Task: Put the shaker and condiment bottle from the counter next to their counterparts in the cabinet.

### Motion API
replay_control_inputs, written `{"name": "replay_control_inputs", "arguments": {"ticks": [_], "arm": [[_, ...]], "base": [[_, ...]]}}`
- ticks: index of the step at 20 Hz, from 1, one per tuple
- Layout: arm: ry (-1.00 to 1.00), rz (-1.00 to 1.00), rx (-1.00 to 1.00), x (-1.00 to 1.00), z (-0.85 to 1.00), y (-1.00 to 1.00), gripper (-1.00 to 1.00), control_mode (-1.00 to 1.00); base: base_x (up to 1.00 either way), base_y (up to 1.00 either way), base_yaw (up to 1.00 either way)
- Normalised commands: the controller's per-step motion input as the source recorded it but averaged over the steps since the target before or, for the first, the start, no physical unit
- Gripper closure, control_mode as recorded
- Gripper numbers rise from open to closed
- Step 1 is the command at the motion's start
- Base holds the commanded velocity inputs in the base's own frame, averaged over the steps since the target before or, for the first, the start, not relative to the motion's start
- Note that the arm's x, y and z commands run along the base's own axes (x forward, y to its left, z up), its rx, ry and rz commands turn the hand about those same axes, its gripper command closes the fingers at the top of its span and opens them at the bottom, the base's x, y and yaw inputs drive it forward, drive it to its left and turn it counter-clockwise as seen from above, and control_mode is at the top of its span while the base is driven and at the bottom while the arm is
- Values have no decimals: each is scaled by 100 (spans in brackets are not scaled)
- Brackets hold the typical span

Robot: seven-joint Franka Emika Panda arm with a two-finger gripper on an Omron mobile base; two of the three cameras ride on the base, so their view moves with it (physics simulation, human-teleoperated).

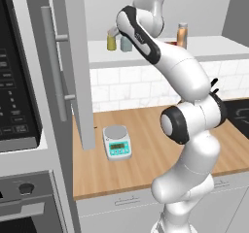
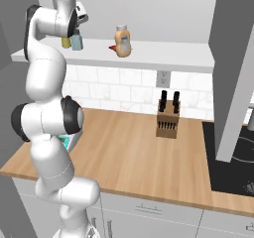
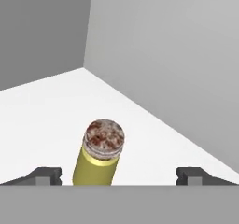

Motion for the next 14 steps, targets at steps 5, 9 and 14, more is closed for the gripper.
{"name": "replay_control_inputs", "arguments": {"ticks": [5,9,14], "arm": [[0,0,0,0,0,-2,-100,-100],[0,0,3,-86,-11,0,-100,-100],[0,0,7,-100,-26,-4,-100,-100]], "base": [[0,0,0],[0,0,0],[0,0,0]]}}
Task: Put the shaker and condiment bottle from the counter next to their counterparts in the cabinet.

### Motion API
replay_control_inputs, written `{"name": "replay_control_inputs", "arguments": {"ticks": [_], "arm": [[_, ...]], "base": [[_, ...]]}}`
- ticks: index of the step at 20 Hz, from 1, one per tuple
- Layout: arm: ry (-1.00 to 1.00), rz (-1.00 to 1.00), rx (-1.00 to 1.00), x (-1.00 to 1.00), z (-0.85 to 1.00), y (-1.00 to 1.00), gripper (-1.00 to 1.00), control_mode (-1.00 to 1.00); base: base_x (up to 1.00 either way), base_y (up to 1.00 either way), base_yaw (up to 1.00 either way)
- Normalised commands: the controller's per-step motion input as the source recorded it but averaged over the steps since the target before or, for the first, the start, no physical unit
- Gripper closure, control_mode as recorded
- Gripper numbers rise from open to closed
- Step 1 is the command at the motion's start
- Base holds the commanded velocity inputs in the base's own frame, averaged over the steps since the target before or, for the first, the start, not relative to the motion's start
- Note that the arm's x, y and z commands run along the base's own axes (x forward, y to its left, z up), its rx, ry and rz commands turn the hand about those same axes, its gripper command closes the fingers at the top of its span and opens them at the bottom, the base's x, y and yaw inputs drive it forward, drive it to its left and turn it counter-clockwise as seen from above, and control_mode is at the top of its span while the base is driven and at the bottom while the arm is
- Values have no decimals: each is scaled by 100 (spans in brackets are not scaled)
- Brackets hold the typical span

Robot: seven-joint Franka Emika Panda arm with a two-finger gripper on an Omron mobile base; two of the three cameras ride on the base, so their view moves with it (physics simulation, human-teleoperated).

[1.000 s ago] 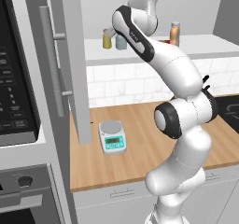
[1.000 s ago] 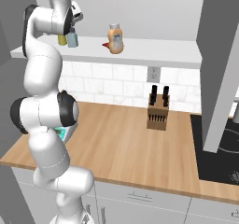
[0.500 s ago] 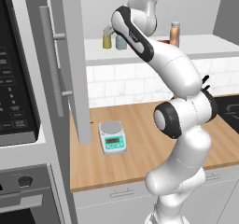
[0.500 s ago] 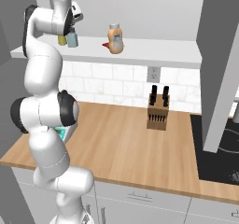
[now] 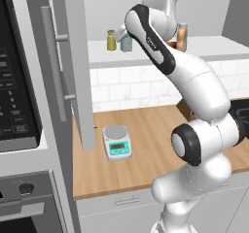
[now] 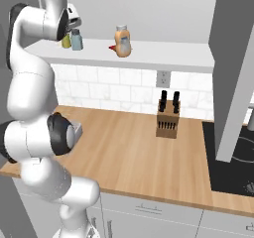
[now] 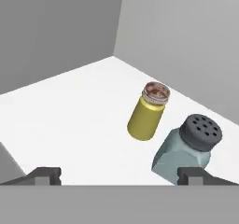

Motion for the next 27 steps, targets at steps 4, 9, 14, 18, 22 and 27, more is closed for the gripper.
{"name": "replay_control_inputs", "arguments": {"ticks": [4,9,14,18,22,27], "arm": [[0,0,8,-100,-33,-9,-100,-100],[-3,-1,5,-100,-52,-13,-100,-100],[-10,-2,5,-100,-77,-28,-100,-100],[-14,0,4,-100,-92,-37,-100,-100],[-14,0,4,-100,-97,-39,-100,-100],[-9,0,6,-100,-91,-39,-100,-100]], "base": [[0,0,0],[0,0,0],[0,0,0],[0,0,0],[0,0,0],[0,0,0]]}}
